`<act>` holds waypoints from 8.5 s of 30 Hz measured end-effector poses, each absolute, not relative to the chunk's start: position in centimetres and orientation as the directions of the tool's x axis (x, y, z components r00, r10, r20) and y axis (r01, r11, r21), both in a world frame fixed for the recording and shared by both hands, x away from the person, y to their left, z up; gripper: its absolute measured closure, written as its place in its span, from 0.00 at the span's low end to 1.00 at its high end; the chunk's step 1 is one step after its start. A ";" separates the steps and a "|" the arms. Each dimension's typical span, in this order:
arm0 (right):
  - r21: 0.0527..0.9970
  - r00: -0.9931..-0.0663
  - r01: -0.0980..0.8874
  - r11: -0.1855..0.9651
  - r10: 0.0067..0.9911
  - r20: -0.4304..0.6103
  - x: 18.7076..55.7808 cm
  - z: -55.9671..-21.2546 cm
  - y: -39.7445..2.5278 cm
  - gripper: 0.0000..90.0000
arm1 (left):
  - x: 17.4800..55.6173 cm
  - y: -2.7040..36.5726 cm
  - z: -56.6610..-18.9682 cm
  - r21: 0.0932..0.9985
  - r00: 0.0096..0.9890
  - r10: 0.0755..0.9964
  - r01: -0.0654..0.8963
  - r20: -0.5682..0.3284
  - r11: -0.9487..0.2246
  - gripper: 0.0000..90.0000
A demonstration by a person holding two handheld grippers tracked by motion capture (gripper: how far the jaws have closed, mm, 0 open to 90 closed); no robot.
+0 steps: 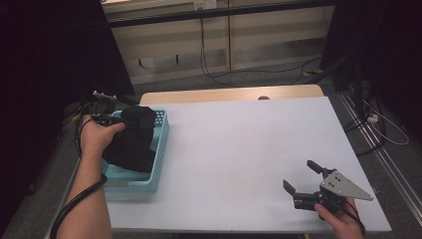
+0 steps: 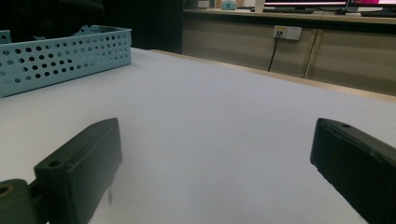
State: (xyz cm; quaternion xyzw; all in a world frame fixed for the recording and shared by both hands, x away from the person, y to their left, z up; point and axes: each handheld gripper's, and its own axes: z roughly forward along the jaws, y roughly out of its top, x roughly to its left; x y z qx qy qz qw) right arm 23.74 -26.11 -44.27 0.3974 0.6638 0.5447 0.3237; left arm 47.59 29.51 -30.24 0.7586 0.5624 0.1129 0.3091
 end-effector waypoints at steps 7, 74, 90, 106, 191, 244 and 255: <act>0.980 -0.468 0.180 0.080 0.884 0.014 23.7 -44.3 -26.0 0.02 | 47.4 29.5 -27.2 0.647 0.347 0.917 0.749 -0.197 -0.145 0.85; 0.980 -0.483 0.170 0.105 0.876 -0.010 23.5 -44.1 -26.0 0.02 | 46.0 29.8 -42.8 0.458 0.288 0.954 0.862 -0.084 -0.220 0.77; 0.980 -0.480 0.176 0.095 0.877 0.001 23.6 -44.3 -26.1 0.02 | 47.7 29.8 -41.7 0.479 0.245 0.966 0.860 -0.082 -0.178 0.82; 0.980 -0.485 0.176 0.093 0.875 0.005 23.8 -44.3 -26.0 0.02 | 47.3 30.1 -30.8 0.600 0.237 0.963 0.792 -0.130 -0.114 0.84; 0.918 -0.580 0.308 0.250 0.814 -0.028 29.0 -44.7 -20.6 0.01 | 39.3 14.0 -39.8 0.788 0.716 0.683 0.501 -0.144 -0.359 0.10; 0.838 -0.582 0.478 0.264 0.809 0.078 33.9 -43.7 -23.4 1.00 | 38.5 14.3 -40.7 0.790 0.689 0.707 0.518 -0.158 -0.328 0.12; 0.850 -0.557 0.453 0.269 0.830 0.035 33.8 -43.3 -23.9 0.75 | 38.2 14.6 -40.6 0.793 0.690 0.709 0.509 -0.144 -0.335 0.12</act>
